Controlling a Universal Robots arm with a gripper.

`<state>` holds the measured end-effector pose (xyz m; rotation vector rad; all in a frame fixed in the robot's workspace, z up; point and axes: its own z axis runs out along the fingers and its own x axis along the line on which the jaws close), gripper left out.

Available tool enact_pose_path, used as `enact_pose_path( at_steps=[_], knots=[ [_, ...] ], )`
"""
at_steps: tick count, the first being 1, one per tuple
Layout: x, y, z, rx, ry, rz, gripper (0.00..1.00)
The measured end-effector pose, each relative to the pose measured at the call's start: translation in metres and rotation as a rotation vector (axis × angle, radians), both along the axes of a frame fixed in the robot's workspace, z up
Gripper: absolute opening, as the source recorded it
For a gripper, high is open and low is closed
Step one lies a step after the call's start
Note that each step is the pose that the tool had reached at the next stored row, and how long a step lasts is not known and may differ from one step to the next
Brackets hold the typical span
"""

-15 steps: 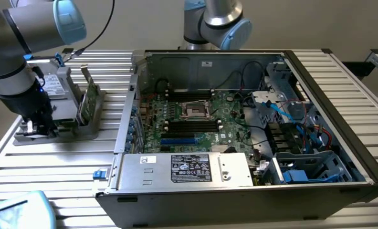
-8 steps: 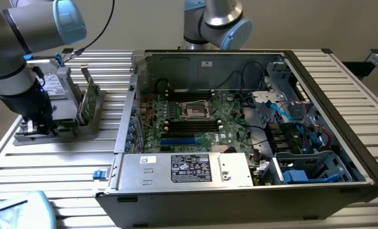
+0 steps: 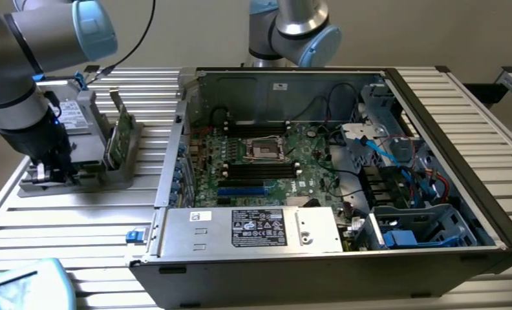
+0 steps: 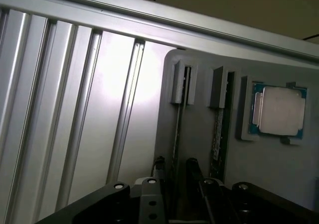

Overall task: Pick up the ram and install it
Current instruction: 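Pick up the ram and move it above insertion slot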

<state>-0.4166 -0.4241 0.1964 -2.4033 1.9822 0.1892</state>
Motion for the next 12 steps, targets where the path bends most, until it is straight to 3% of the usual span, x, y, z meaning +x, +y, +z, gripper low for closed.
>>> enact_pose_path(
  at_steps=[4,9,12],
  knots=[
    [0.0,-0.0001,-0.0003,-0.0001,0.0013,0.0,0.31],
    [0.0,0.0,-0.0006,-0.0001,0.0035,-0.002,0.14],
    [0.0,0.0,-0.0007,0.0,0.006,-0.003,0.14]
  ],
)
